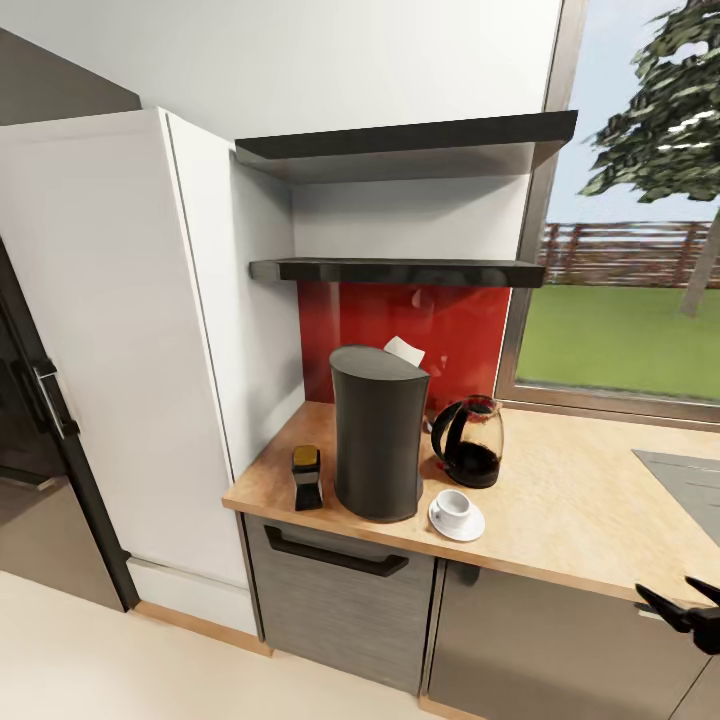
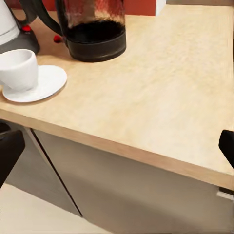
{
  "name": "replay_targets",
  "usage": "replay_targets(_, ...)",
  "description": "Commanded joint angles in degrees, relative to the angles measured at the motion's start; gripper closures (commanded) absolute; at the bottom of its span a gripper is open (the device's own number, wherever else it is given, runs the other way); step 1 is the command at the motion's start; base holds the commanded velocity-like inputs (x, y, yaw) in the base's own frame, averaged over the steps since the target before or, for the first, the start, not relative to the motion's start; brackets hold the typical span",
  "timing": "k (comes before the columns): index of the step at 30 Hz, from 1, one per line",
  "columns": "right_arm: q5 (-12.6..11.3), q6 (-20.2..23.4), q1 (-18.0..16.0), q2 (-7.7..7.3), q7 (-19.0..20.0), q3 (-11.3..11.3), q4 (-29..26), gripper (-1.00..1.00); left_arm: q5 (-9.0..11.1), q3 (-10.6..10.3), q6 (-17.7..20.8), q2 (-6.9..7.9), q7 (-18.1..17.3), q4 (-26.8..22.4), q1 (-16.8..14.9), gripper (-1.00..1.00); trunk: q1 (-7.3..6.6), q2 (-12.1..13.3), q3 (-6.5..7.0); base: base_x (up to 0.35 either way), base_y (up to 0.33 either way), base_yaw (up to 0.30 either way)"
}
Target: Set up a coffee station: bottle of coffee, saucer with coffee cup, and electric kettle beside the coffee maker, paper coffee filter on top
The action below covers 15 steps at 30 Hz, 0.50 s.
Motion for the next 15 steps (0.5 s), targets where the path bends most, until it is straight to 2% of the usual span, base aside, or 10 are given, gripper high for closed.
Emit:
replay_targets(1, 0.22, -0.52, 0.05, 0.4, 0.57, -1.31, 0.01, -1.0, 0.42, -0.47, -0.25, -0.06, 0.0, 0.18, -0.03, -1.0, 0.02, -0.05, -0.02, 0.0, 0.0, 0.0)
replay_targets(3, 0.17, -1.79, 1.2, 1.15, 1.16, -3.29, 0.09, -1.0, 0.39, -0.49, -0.27, -0.06, 0.0, 0.18, -0.03, -1.0, 0.02, -0.05, -0.02, 0.0, 0.0, 0.0)
replay_targets(6, 0.09, -4.4, 4.85, 1.7, 1.08, -3.83, 2.46, -1.0, 0.37, -0.5, -0.28, -0.06, 0.0, 0.19, -0.03, -1.0, 0.02, -0.05, -0.02, 0.0, 0.0, 0.0)
replay_targets(8, 0.12, -6.31, 5.86, 1.76, 0.97, -3.95, 4.77, -1.0, 0.38, -0.5, -0.28, -0.06, 0.0, 0.21, -0.03, -1.0, 0.02, -0.05, -0.02, 0.0, 0.0, 0.0)
replay_targets(11, 0.13, -9.56, 7.25, 1.69, 0.8, -5.53, 8.25, -1.0, 0.34, -0.5, -0.28, -0.06, 0.0, 0.24, -0.03, -1.0, 0.02, -0.05, -0.02, 0.0, 0.0, 0.0)
replay_targets(15, 0.51, -18.52, 8.14, 1.37, 0.45, -13.7, 13.0, -1.0, 0.37, -0.5, -0.3, -0.06, 0.06, 0.3, -0.03, -1.0, 0.02, -0.05, -0.02, 0.0, 0.0, 0.0)
